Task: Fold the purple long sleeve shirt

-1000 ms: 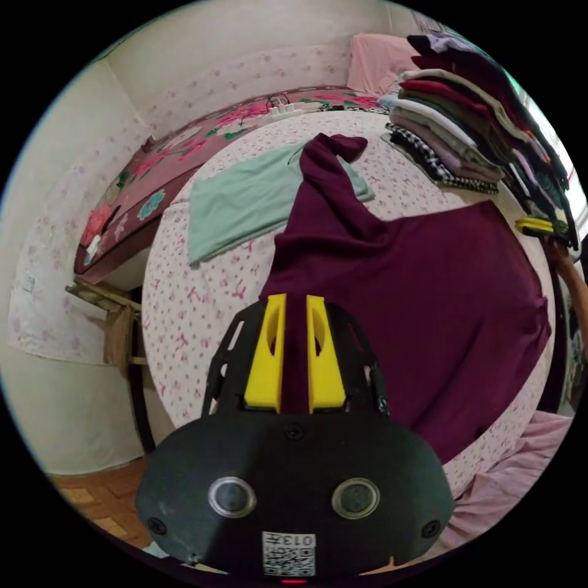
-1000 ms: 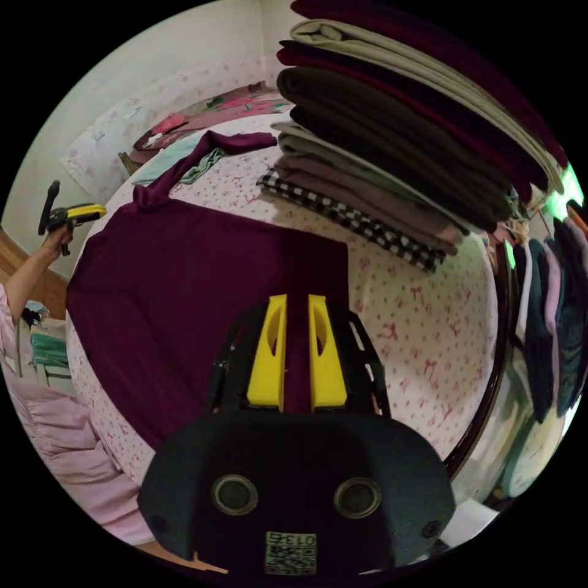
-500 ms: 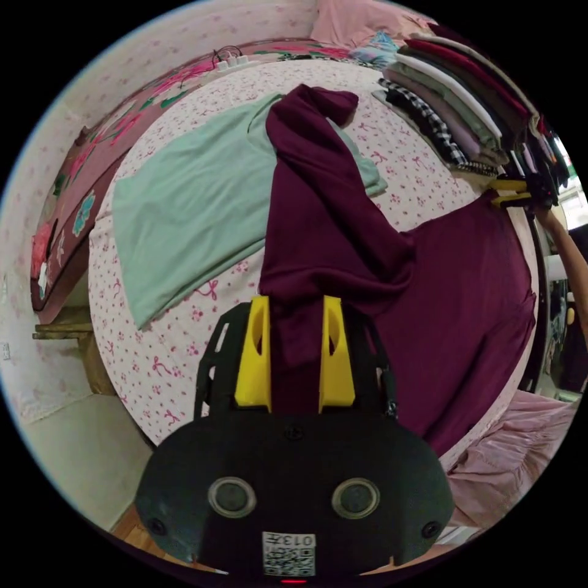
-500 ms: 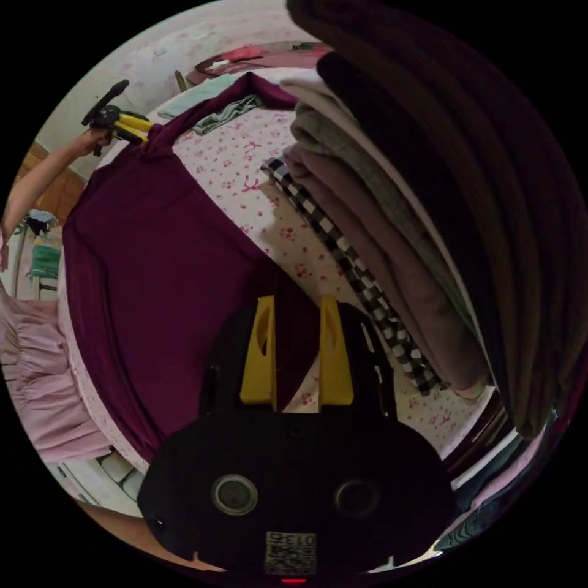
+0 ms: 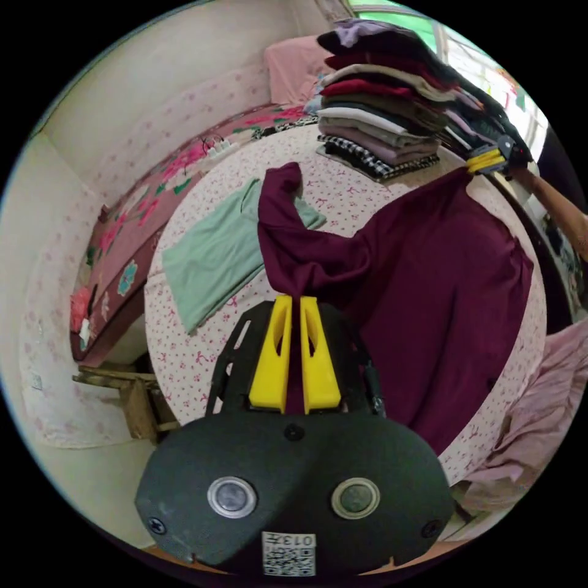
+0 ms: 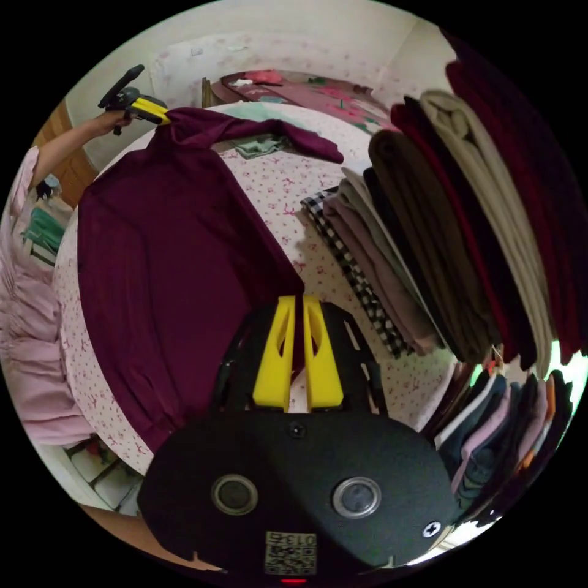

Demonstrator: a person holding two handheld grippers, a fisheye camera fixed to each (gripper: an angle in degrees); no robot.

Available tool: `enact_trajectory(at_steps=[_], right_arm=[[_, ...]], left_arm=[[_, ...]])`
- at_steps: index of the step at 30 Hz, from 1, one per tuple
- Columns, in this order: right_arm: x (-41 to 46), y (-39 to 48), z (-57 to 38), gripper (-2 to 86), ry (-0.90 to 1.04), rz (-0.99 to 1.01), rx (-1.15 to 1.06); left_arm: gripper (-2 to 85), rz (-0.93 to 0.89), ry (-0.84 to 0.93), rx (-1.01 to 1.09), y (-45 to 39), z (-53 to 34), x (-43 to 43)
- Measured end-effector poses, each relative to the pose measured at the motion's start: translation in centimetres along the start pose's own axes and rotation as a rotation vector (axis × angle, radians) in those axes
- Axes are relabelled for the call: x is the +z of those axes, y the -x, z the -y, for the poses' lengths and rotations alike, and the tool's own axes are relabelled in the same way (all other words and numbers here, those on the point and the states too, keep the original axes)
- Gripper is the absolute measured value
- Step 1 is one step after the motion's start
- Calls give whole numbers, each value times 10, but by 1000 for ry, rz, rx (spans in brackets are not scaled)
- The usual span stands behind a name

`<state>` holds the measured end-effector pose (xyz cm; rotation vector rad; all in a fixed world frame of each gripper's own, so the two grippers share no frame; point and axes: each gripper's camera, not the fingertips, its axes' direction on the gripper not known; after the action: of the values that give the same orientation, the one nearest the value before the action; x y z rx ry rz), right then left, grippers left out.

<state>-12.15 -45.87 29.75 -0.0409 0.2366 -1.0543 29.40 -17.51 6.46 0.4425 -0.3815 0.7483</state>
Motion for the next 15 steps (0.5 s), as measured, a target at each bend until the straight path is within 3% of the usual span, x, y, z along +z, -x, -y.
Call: enact_trajectory(at_steps=[4, 8, 15], right_arm=[[-20, 53, -34, 19, -23, -114, 28], [-5, 110, -66, 16, 34, -107, 116], [18, 156, -62, 12, 150, -245, 142]], left_arm=[[10, 108, 2, 70, -52, -39, -21], [11, 96, 108, 79, -95, -75, -3], [10, 154, 166, 46, -114, -86, 18]])
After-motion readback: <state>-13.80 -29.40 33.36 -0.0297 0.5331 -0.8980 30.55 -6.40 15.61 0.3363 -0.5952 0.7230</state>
